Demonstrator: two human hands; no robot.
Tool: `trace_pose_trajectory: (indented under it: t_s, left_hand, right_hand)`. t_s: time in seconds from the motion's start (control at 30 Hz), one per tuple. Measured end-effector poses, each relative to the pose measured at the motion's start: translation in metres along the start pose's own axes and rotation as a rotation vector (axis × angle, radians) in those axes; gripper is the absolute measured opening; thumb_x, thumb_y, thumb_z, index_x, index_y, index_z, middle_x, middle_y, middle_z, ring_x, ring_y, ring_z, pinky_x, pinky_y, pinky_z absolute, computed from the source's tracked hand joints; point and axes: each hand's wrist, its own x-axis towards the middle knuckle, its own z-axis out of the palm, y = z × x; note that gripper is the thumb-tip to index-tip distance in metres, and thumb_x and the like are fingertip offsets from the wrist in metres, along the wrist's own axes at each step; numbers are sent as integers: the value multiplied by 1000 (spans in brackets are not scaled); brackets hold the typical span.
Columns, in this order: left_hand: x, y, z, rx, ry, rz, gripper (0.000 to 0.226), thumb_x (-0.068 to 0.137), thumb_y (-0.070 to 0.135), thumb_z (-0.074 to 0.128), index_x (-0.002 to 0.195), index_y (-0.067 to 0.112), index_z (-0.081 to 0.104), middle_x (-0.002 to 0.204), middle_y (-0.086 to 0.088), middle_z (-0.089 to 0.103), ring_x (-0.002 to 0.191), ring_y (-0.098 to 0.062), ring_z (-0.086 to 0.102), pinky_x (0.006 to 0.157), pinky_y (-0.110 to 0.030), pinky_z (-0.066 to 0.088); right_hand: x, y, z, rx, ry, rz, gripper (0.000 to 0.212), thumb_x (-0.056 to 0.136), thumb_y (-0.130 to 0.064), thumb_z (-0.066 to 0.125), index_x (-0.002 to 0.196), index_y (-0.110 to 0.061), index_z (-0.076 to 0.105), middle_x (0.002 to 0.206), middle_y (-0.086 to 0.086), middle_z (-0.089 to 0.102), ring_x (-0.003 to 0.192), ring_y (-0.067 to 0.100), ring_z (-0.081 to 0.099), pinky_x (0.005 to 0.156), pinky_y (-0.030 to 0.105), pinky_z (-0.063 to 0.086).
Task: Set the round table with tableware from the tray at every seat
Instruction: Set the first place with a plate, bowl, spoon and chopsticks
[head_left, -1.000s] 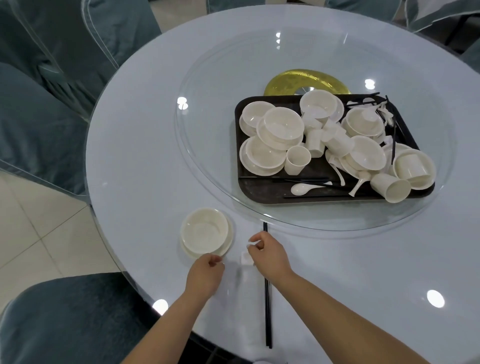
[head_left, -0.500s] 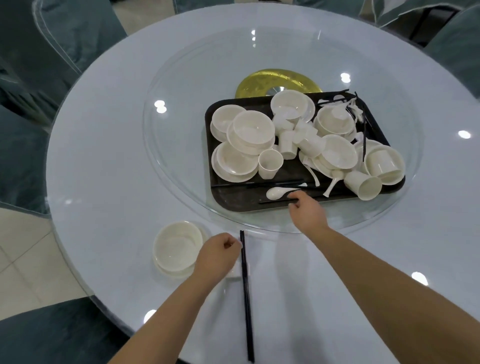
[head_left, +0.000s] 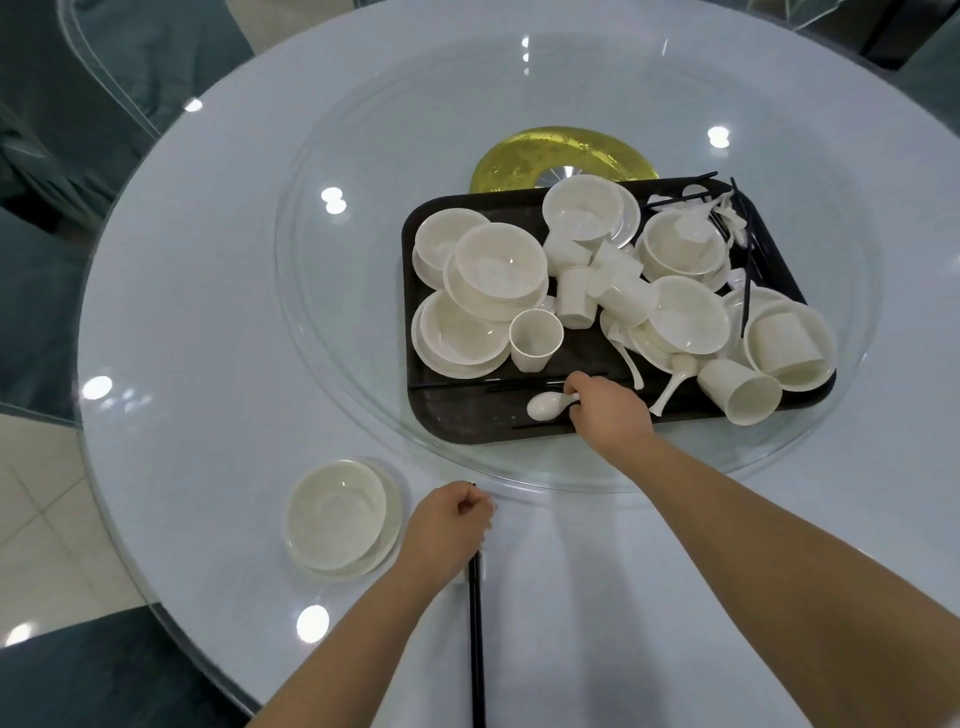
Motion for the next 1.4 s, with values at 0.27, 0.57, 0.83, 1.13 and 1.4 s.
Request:
trace_pose_trajectory:
  t_s: [0.27, 0.57, 0.83, 1.13, 1.4]
  left_hand:
    - [-2, 0, 2, -8, -23, 12, 17, 95, 18, 54, 83, 18, 67, 79, 3, 68, 67, -10, 63, 54, -8, 48]
    - [-9, 0, -2, -141, -38, 20, 12, 94, 19, 57, 93, 18, 69, 89, 0, 70, 76, -12, 68, 70, -23, 58]
    - [-28, 1, -19, -436, -65, -19, 32, 103, 31, 40, 103, 16, 68, 94, -6, 75, 89, -21, 71, 82, -32, 58]
    - [-48, -35, -38, -470, 1, 21, 38, 101, 27, 47, 83, 0, 68, 65, -7, 65, 65, -18, 64, 77, -32, 60]
    - [-53, -66, -49, -317, 117, 46, 26, 91, 18, 61, 71, 11, 75, 64, -5, 68, 53, -11, 52, 60, -26, 48]
  right_hand:
    - [-5, 0, -5, 108, 82, -73, 11, 98, -22, 49, 106, -13, 50, 90, 5, 61, 78, 27, 58, 60, 34, 43]
    - [-40, -34, 3, 372, 94, -63, 14, 95, -30, 58, 87, -21, 49, 64, -6, 55, 62, 15, 53, 56, 31, 39]
    - [-99, -97, 22, 1212, -232, 165, 8, 92, -13, 64, 93, -6, 60, 55, 0, 58, 39, 9, 49, 40, 18, 38]
    - [-131, -128, 46, 1257, -363, 236, 13, 96, -21, 58, 96, -9, 61, 60, 2, 61, 44, 15, 53, 43, 22, 39]
    - [-150, -144, 65, 1064, -382, 193, 20, 99, -24, 50, 111, -12, 60, 81, 3, 67, 53, 15, 59, 51, 23, 45]
